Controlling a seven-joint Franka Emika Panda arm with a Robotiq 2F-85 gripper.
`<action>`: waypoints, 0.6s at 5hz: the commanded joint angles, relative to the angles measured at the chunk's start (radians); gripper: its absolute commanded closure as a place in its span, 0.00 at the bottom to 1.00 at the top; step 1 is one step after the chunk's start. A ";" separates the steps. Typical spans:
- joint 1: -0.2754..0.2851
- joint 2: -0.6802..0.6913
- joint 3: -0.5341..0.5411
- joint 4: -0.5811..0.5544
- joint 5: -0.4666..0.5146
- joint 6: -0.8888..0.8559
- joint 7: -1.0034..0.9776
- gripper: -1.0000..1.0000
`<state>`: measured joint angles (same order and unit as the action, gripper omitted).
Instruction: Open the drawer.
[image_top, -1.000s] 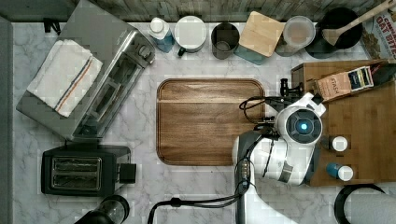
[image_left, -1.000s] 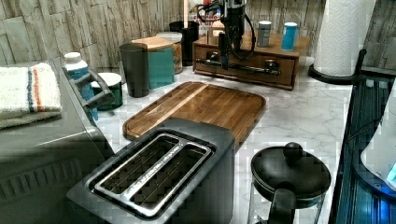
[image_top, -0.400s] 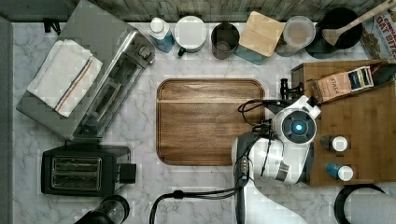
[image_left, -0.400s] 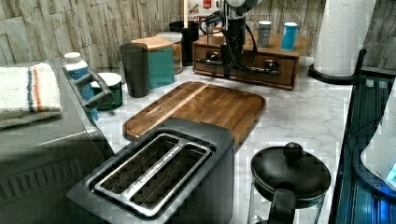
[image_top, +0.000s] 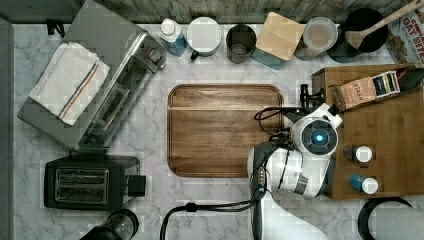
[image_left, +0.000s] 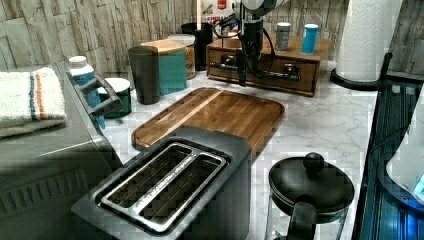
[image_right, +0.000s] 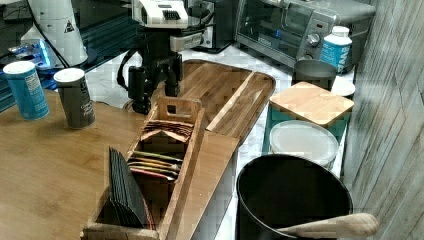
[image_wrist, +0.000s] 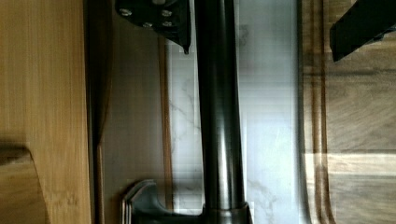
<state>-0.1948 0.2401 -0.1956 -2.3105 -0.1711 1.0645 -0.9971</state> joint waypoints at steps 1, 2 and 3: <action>-0.002 0.004 0.021 -0.015 0.058 0.070 -0.029 0.00; 0.016 0.008 0.030 -0.001 0.063 0.018 -0.006 0.00; 0.012 -0.005 0.079 -0.021 0.122 0.023 -0.077 0.00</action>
<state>-0.1954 0.2411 -0.1906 -2.3145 -0.1285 1.0918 -1.0049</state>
